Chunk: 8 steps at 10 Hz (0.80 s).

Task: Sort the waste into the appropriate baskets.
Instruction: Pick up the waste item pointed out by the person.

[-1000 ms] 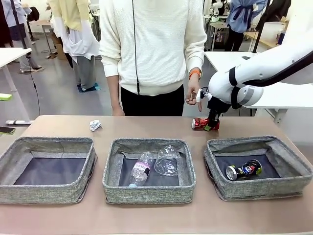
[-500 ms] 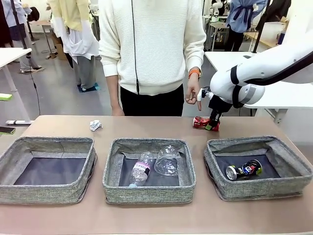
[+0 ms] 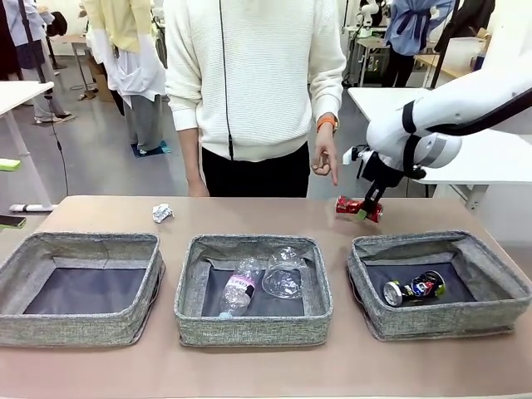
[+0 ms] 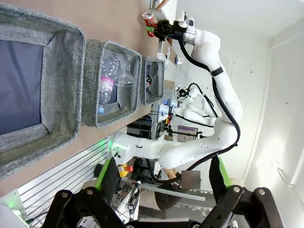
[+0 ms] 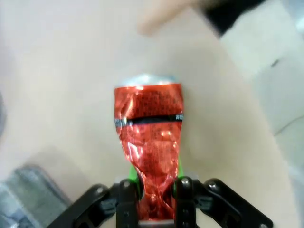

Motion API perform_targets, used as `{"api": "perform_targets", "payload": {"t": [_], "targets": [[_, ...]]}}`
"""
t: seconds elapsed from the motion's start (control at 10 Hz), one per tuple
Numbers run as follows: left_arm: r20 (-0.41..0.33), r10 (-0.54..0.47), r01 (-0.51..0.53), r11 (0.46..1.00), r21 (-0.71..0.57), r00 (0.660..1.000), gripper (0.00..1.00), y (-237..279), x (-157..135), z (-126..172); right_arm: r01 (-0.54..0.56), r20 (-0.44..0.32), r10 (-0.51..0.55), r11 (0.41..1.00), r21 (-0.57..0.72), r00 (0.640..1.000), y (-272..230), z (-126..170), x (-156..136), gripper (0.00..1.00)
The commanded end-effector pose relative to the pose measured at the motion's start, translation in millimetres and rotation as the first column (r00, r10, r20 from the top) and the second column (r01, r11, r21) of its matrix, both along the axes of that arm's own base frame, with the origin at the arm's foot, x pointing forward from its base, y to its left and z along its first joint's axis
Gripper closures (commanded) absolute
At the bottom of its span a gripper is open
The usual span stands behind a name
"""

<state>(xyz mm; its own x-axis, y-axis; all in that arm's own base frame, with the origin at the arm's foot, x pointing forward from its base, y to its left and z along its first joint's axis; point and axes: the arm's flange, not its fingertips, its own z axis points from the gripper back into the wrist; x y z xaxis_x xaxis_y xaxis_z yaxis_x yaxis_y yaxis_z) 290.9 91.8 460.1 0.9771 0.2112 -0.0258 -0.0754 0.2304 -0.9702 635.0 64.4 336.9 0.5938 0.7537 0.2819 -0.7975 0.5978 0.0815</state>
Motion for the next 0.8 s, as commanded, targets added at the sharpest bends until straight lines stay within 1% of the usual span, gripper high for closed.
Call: {"api": "perform_targets", "payload": {"t": [0.0,0.1,0.2,0.3,0.4,0.5,0.6,0.7], "targets": [[0.022,0.002,-0.002,1.0,-0.008,1.0,0.0,0.4,0.2,1.4,0.337,-0.018,-0.337,0.933,0.129,0.941,-36.1,64.2,-47.5,1.0],[0.022,0.002,-0.002,1.0,-0.008,1.0,0.0,0.4,0.2,1.4,0.401,0.005,-0.413,0.887,0.229,0.911,-44.6,90.4,-78.1,1.0],[0.022,0.002,-0.002,1.0,-0.008,1.0,0.0,0.4,0.2,1.4,0.468,0.065,-0.511,0.825,0.316,0.857,-46.3,111.5,-111.6,1.0],[0.022,0.002,-0.002,1.0,-0.008,1.0,0.0,0.4,0.2,1.4,0.463,0.081,-0.555,0.758,0.46,0.828,-34.6,124.8,-138.5,1.0],[0.022,0.002,-0.002,1.0,-0.008,1.0,0.0,0.4,0.2,1.4,0.41,0.048,-0.513,0.736,0.539,0.857,-12.5,128.7,-164.6,1.0],[0.022,0.002,-0.002,1.0,-0.008,1.0,0.0,0.4,0.2,1.4,0.258,-0.038,-0.295,0.755,0.603,0.955,9.7,130.1,-191.5,1.0],[0.022,0.002,-0.002,1.0,-0.008,1.0,0.0,0.4,0.2,1.4,0.245,-0.077,-0.259,0.714,0.656,0.963,25.9,131.2,-208.0,1.0],[0.022,0.002,-0.002,1.0,-0.008,1.0,0.0,0.4,0.2,1.4,0.431,-0.04,-0.489,0.725,0.537,0.872,-14.4,149.8,-165.6,1.0]]}}
